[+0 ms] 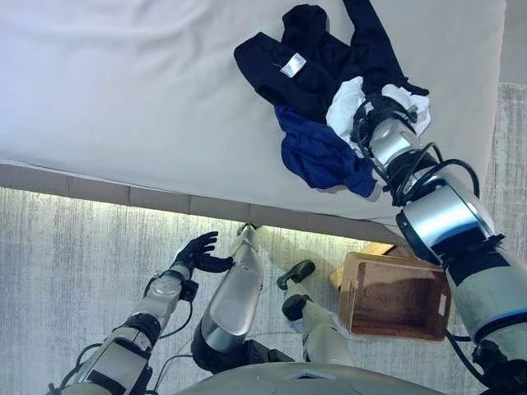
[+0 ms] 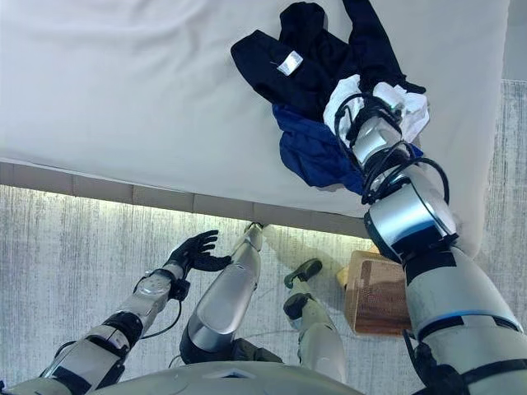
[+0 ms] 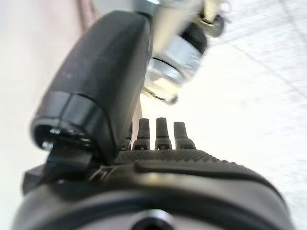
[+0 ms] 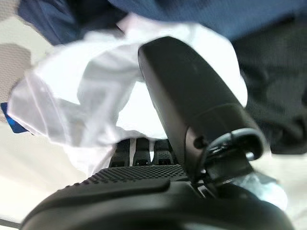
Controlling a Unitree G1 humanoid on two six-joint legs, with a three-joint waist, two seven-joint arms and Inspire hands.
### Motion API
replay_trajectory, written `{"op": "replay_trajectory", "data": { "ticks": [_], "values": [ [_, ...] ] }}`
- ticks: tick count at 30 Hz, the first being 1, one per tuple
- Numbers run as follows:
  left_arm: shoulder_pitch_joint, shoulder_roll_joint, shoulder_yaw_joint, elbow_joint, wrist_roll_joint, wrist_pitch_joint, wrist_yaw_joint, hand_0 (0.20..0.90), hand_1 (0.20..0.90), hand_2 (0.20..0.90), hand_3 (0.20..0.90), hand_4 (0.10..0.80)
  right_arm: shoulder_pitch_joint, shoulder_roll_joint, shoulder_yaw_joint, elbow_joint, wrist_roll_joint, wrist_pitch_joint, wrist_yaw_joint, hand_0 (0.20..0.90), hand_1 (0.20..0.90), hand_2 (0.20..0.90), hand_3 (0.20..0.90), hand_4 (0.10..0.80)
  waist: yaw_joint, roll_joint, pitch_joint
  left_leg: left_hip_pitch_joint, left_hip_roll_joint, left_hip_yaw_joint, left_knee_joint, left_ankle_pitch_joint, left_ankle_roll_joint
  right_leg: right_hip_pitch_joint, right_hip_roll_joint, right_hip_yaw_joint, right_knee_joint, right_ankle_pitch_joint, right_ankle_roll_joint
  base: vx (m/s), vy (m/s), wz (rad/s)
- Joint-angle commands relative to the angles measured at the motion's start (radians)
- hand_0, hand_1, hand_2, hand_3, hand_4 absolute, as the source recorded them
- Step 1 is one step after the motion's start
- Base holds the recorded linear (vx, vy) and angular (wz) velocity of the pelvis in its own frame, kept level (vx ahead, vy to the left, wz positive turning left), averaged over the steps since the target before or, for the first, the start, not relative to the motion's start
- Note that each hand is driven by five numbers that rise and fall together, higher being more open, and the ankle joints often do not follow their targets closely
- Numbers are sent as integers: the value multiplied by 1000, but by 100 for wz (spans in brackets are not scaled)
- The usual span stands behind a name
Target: Pick up the clothes from the bed and place them into the basket
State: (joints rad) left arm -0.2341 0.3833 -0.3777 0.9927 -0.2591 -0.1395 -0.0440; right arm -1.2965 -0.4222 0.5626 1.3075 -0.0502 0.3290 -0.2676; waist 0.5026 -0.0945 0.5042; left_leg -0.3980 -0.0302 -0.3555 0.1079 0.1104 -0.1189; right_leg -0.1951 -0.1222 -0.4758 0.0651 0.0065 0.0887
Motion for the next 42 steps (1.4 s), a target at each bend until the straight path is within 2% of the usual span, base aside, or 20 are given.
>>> {"op": "replay_trajectory", "data": {
  "ticks": [1, 2, 3, 6, 7, 10, 12, 17, 20, 24, 27, 30, 35, 37, 42],
  "values": [
    [116, 31, 16, -47, 12, -12, 27, 900, 900, 900, 900, 800, -42, -94, 4, -354, -13, -177, -399, 300, 300, 300, 200, 100, -11, -33, 16, 24, -9, 44, 29, -89, 110, -4, -28, 70, 122, 12, 8, -94, 24, -7],
    [123, 32, 21, -49, 13, -13, 30, 900, 900, 900, 900, 800, -36, -104, -7, -411, -21, -166, -418, 300, 300, 300, 200, 100, -16, -36, 16, 32, -7, 48, 26, -91, 110, -1, -26, 75, 121, 12, 9, -29, -40, -23],
    [140, 30, 37, -49, 28, -12, 39, 900, 900, 900, 900, 800, -8, -137, -59, -545, -60, -211, -516, 300, 300, 300, 200, 100, -37, -47, 16, 63, 0, 64, 12, -98, 111, 11, -21, 91, 116, 11, 13, -25, -14, -30],
    [159, 19, 56, -26, 46, -4, 52, 900, 900, 900, 900, 800, 58, -206, -167, -817, -186, -215, -581, 300, 300, 300, 200, 100, -86, -60, 2, 138, 7, 100, -17, -114, 119, 47, -7, 136, 94, 8, 18, -11, -8, -37],
    [169, 16, 59, -16, 49, -2, 54, 900, 900, 900, 900, 800, 82, -232, -198, -924, -222, -180, -574, 300, 300, 300, 200, 100, -106, -65, -17, 163, 9, 109, -27, -121, 121, 60, -1, 152, 81, 5, 20, 46, 1, -39],
    [188, 10, 68, 6, 72, 0, 52, 900, 900, 900, 900, 800, 142, -286, -250, -1084, -275, -154, -581, 300, 300, 300, 200, 100, -151, -72, -64, 206, 13, 136, -41, -133, 127, 84, 6, 181, 57, 3, 22, 49, 10, -42],
    [200, 4, 78, 23, 104, 16, 44, 900, 900, 900, 900, 800, 210, -339, -302, -1216, -302, -136, -575, 300, 300, 300, 200, 100, -203, -68, -127, 262, 19, 173, -53, -150, 132, 114, 12, 211, 36, -3, 20, 87, 15, -51],
    [198, -7, 77, 32, 161, 71, 29, 900, 900, 900, 900, 800, 282, -443, -371, -1348, -294, -115, -538, 300, 300, 300, 200, 100, -284, -46, -241, 359, 27, 233, -107, -157, 130, 173, 23, 262, -11, -6, 14, 90, -23, -41],
    [184, -23, 65, 32, 179, 109, 19, 900, 900, 900, 900, 800, 327, -497, -406, -1360, -271, -109, -520, 300, 300, 300, 200, 100, -333, -29, -295, 404, 30, 268, -133, -155, 126, 197, 29, 293, -31, -5, 12, 79, -28, -46],
    [180, -50, 58, 24, 196, 133, -1, 900, 900, 900, 900, 800, 415, -522, -473, -1367, -260, -117, -521, 300, 300, 300, 200, 100, -381, -6, -334, 440, 30, 305, -132, -171, 126, 215, 34, 325, -33, -13, 4, 25, -45, -26],
    [181, -71, 53, 31, 210, 145, -21, 900, 900, 900, 900, 800, 499, -514, -523, -1361, -237, -157, -504, 300, 300, 300, 200, 100, -411, 16, -347, 456, 29, 324, -123, -181, 127, 222, 37, 342, -17, -29, -5, 15, -49, -32],
    [190, -78, 48, 40, 239, 148, -38, 900, 900, 900, 900, 800, 608, -483, -575, -1368, -191, -245, -421, 300, 300, 300, 200, 100, -443, 33, -345, 470, 27, 336, -114, -188, 125, 228, 44, 365, -1, -46, -18, 14, -108, -29],
    [194, -80, 51, 56, 252, 143, -50, 900, 900, 900, 900, 800, 677, -454, -574, -1343, -158, -292, -298, 300, 300, 300, 200, 100, -472, 47, -335, 475, 28, 347, -112, -185, 119, 231, 52, 391, -5, -46, -28, -51, -116, -30],
    [187, -80, 47, 58, 237, 119, -24, 900, 900, 900, 900, 800, 698, -435, -554, -1270, -160, -330, -262, 300, 300, 300, 200, 100, -490, 58, -317, 468, 33, 360, -113, -175, 114, 221, 56, 403, -9, -38, -32, -134, -119, -32],
    [147, -77, 56, 77, 191, 103, 14, 900, 900, 900, 900, 800, 713, -406, -516, -1102, -168, -292, -249, 300, 300, 300, 200, 100, -513, 75, -269, 431, 41, 363, -114, -151, 103, 185, 60, 413, -7, -29, -38, -174, -120, -22]
  ]
}}
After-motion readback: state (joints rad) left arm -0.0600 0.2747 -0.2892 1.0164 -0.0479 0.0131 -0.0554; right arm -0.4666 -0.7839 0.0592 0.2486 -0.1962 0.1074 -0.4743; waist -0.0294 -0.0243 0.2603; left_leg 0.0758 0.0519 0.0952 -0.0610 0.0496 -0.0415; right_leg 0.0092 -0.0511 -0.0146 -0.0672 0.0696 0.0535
